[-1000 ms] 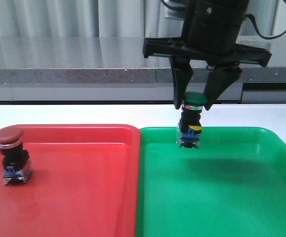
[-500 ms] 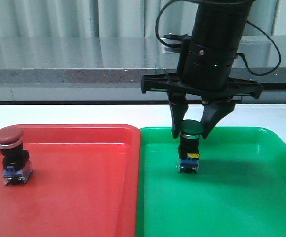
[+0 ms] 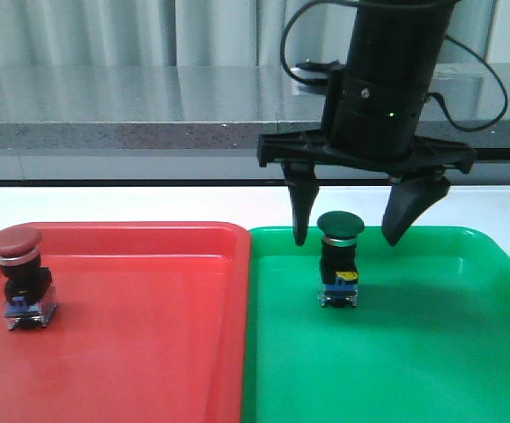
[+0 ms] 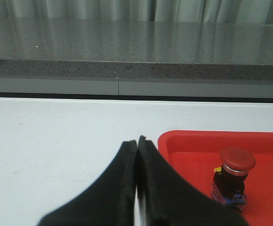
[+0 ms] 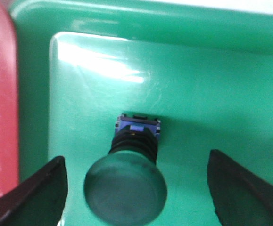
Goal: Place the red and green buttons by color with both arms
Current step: 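Set the green button in the green tray, open, raise right gripper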
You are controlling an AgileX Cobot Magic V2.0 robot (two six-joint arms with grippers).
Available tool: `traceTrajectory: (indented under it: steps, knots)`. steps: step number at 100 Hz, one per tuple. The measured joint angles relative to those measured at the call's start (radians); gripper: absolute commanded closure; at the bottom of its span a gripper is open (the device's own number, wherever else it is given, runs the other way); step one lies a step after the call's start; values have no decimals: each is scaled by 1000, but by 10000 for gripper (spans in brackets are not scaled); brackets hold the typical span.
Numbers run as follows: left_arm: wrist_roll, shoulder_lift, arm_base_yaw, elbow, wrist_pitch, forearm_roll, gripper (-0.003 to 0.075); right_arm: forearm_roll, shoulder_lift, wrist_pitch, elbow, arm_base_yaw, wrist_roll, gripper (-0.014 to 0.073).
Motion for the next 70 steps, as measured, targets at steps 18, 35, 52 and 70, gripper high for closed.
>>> traceTrajectory:
  steps: [18, 35, 52, 70]
  knots:
    - [0, 0, 0, 0, 0, 0, 741, -8, -110, 0, 0, 0, -7, 73]
    - [0, 0, 0, 0, 0, 0, 741, -24, -221, 13, 0, 0, -16, 466]
    - [0, 0, 0, 0, 0, 0, 741, -77, -325, 46, 0, 0, -16, 652]
    - [0, 0, 0, 0, 0, 0, 741, -120, -428, 68, 3, 0, -16, 652]
